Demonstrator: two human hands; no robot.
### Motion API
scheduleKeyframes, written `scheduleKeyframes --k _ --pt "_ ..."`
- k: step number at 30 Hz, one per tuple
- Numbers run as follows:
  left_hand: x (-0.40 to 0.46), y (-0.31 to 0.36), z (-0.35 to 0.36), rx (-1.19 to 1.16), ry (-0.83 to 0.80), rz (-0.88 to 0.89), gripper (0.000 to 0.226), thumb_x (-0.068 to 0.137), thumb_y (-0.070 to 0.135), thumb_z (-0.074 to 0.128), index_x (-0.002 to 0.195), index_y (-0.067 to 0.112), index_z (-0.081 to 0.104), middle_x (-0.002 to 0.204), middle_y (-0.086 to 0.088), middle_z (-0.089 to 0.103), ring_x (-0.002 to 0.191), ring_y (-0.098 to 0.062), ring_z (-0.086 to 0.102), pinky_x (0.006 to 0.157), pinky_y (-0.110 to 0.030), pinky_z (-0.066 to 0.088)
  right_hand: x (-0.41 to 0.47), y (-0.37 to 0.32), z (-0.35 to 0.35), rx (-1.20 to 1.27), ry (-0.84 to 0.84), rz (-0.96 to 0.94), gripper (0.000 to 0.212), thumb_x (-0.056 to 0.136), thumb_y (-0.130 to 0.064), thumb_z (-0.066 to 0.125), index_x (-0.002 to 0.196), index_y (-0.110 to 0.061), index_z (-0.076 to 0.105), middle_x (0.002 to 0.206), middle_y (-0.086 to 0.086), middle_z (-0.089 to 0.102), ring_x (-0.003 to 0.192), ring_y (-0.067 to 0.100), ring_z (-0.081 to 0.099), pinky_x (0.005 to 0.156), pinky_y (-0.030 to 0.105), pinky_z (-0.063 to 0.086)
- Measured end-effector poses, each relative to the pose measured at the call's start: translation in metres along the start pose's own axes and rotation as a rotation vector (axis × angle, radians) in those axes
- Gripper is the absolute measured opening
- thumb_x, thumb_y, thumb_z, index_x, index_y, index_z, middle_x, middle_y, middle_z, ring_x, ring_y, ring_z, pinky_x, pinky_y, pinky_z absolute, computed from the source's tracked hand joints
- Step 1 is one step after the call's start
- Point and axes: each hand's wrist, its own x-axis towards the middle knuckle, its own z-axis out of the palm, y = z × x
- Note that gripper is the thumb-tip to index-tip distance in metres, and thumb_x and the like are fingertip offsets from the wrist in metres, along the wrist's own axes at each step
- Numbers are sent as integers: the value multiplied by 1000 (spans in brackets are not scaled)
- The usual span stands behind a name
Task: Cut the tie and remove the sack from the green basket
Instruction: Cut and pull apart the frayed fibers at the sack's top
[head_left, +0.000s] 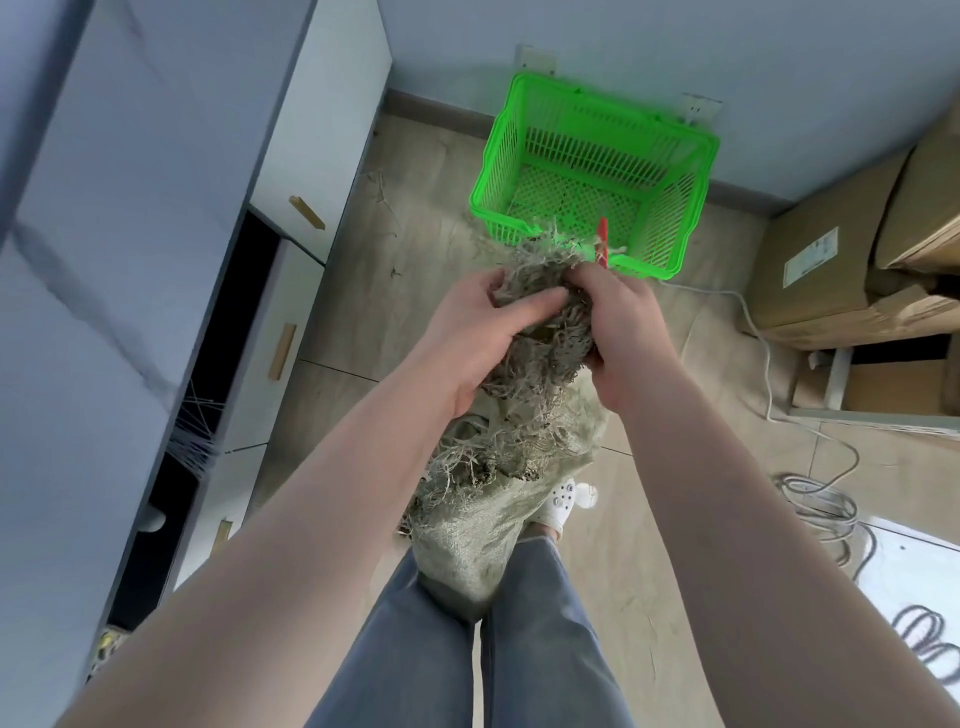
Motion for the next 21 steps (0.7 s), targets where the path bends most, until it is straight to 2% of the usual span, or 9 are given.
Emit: scheduleKeyframes --k 2,5,8,12,15,17,19,21 --pt "5 -2 0 -29 140 41 11 87 30 69 94 22 69 91 -6 76 85 -24 73 86 -49 57 0 1 -1 -3 -31 -9 13 88 -20 63 80 -11 58 58 -3 55 46 9 54 41 19 39" --pt "9 -3 0 -113 210 66 12 94 28 59 86 23 67 88 -5 75 85 -24 73 84 -48 58 -1 2 -4 28 -114 4 18 88 -19 68 81 -11 53 53 -6 58 44 7 57 38 17 38" --pt "8 -5 1 -196 195 45 15 97 28 55 92 21 67 89 -5 75 84 -23 73 83 -46 58 -1 -1 -8 75 -177 7 21 89 -18 67 78 -13 51 56 -5 61 48 8 60 41 17 41" --pt "7 -4 -1 -339 161 -42 23 97 33 55 104 17 69 96 -8 76 89 -26 73 82 -47 58 -1 -3 -11 144 -263 13 15 92 -21 63 88 -8 57 64 -1 64 51 10 60 41 19 42" --pt "4 -2 -5 -375 62 -95 31 96 40 55 109 14 67 101 -9 75 92 -24 73 75 -38 59 -1 -6 -11 143 -234 -5 19 96 -25 58 82 -11 56 55 -6 62 42 5 53 35 16 35" --pt "3 -4 -8 -313 22 -110 37 93 43 57 113 12 65 103 -6 75 93 -20 73 70 -30 60 2 -8 -10 128 -202 -17 20 95 -27 59 83 -11 56 62 -3 65 50 8 60 44 19 45" --pt "4 -6 -10 -268 35 -121 41 92 46 58 114 13 66 103 -4 75 96 -19 72 78 -32 58 6 -8 -11 120 -179 -22 20 93 -29 63 85 -12 55 69 0 66 59 12 64 54 22 50" --pt "5 -4 -11 -267 51 -161 44 91 51 57 113 15 67 103 -4 76 98 -22 72 90 -40 54 6 -9 -12 121 -168 -42 23 91 -27 65 80 -16 49 60 -6 60 52 7 59 47 20 46"
